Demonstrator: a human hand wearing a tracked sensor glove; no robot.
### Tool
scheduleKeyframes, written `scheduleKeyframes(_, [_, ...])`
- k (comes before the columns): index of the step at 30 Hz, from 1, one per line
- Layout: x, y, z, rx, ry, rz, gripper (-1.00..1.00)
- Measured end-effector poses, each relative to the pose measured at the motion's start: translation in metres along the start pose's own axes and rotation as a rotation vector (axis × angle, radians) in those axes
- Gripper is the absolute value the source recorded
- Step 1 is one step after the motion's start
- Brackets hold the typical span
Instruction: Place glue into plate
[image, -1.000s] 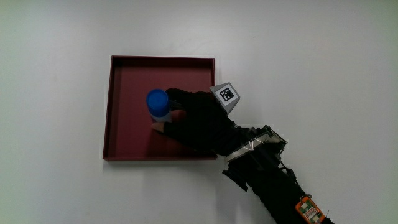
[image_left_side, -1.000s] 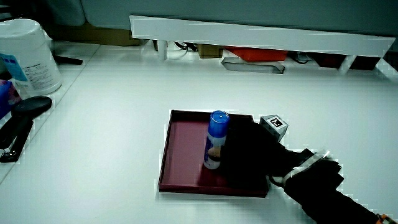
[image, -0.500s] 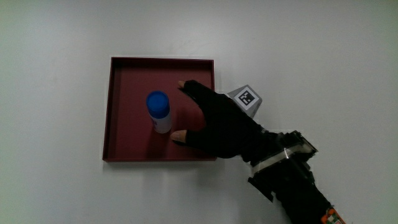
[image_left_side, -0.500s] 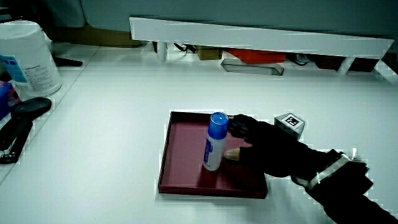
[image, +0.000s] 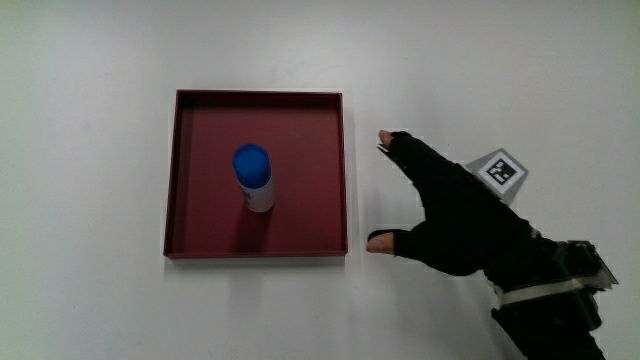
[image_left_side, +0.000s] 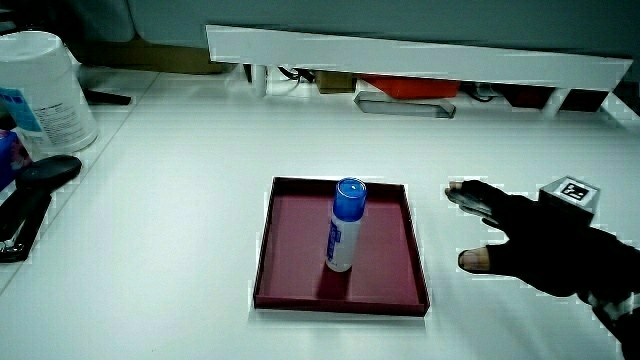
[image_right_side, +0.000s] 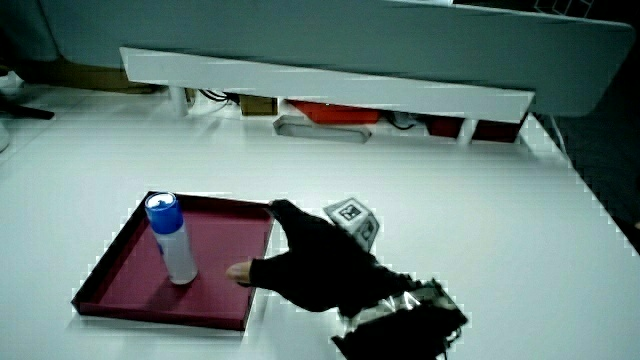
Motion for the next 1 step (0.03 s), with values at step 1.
scheduleKeyframes(1, [0.0011, -0.0014, 0.0015, 0.009, -0.016, 0.009, -1.0])
